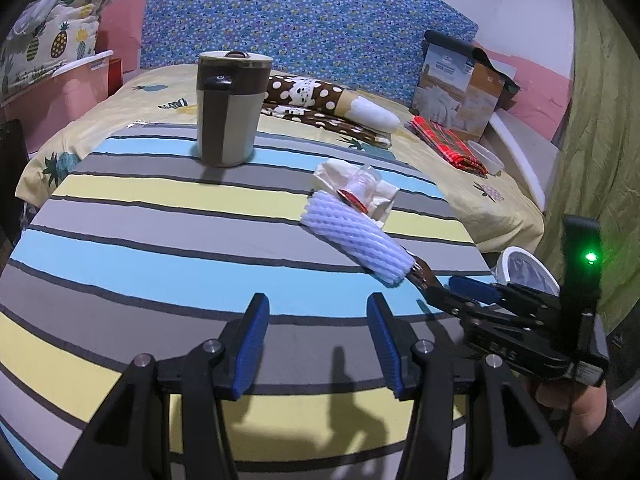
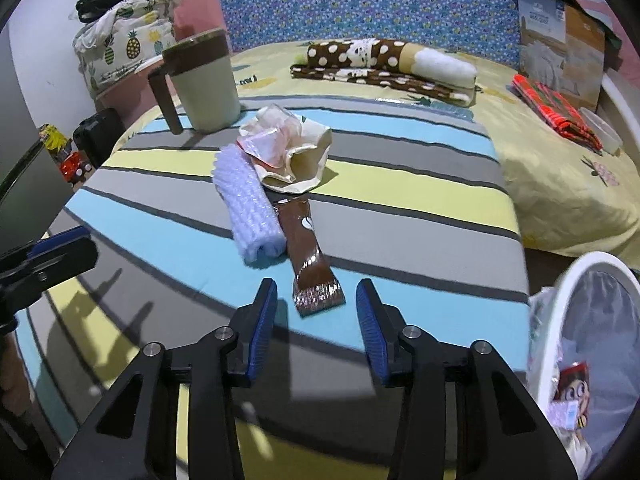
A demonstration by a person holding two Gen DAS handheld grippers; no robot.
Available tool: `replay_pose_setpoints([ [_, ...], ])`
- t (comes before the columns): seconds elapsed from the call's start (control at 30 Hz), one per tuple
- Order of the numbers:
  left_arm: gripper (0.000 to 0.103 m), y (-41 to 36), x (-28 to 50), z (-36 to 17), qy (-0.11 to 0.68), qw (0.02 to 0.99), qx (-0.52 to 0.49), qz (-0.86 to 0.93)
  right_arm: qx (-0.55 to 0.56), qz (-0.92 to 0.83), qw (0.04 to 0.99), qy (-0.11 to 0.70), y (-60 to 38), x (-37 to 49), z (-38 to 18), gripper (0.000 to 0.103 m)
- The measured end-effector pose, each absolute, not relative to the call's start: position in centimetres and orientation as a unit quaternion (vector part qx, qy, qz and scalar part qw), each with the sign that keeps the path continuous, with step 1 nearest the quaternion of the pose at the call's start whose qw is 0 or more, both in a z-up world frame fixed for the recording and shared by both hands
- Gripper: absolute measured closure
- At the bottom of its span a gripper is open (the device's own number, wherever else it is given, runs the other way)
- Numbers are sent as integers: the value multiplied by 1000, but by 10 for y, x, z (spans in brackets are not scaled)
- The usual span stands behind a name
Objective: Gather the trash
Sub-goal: 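Grasp the white foam net sleeve with the left gripper while the right grasps the brown wrapper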
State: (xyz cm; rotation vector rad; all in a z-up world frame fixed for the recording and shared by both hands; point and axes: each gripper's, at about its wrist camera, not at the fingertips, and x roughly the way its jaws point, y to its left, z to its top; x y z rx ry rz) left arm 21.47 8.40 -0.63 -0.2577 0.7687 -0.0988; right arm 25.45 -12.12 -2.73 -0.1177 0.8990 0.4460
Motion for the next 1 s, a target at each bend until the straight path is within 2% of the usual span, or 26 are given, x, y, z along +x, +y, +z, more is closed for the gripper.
replay_pose_setpoints([
  [0.1,50,87,218,-8,375,917,-128,-47,-56,218,872,435,-119,259,-27,73],
  [0.57,50,80,232,-5,376,916,-130,-54,-54,261,864,427,-121,209,-18,73],
  [1.0,50,50,279,-32,411,904,-111,-37,-13,216,878,428,-155,224,-16,73],
])
